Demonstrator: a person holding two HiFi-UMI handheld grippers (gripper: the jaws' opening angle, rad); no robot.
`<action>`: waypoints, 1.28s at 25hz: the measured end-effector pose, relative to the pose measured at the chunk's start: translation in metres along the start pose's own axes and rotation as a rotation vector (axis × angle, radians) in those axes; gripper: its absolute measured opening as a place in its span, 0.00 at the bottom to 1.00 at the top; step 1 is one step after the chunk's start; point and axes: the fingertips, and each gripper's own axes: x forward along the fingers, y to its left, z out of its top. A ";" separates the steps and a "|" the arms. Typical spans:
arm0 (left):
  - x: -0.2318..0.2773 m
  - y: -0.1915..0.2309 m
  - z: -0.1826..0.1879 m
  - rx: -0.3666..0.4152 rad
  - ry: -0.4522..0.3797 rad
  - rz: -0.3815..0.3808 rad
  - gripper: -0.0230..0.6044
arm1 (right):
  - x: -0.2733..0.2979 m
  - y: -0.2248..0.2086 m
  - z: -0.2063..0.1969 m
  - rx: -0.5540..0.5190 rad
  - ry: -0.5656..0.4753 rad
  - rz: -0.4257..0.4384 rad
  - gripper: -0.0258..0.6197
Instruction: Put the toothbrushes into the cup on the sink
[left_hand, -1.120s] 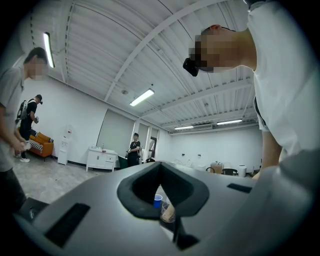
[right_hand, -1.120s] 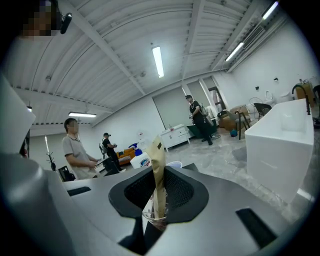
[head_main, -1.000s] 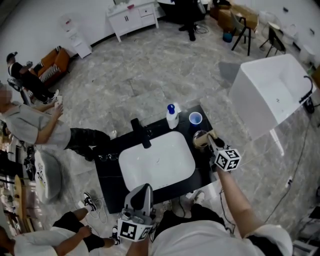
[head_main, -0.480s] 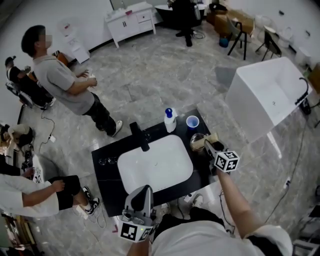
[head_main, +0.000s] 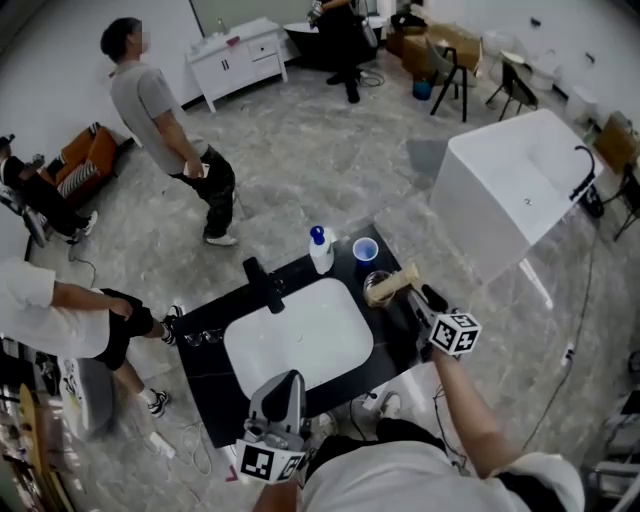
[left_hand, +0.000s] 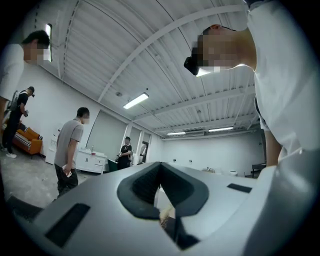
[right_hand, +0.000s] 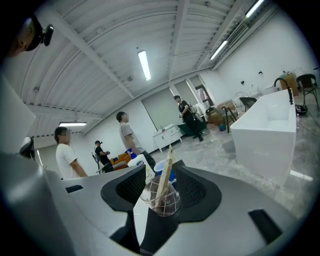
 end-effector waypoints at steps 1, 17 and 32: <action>0.002 -0.001 0.000 -0.001 -0.002 -0.010 0.03 | -0.006 0.001 0.004 0.002 -0.010 -0.002 0.36; 0.009 -0.017 -0.008 -0.020 0.003 -0.123 0.03 | -0.108 0.046 0.067 0.088 -0.236 0.042 0.13; 0.018 -0.035 -0.021 -0.048 0.032 -0.195 0.03 | -0.192 0.131 0.127 -0.270 -0.364 0.055 0.12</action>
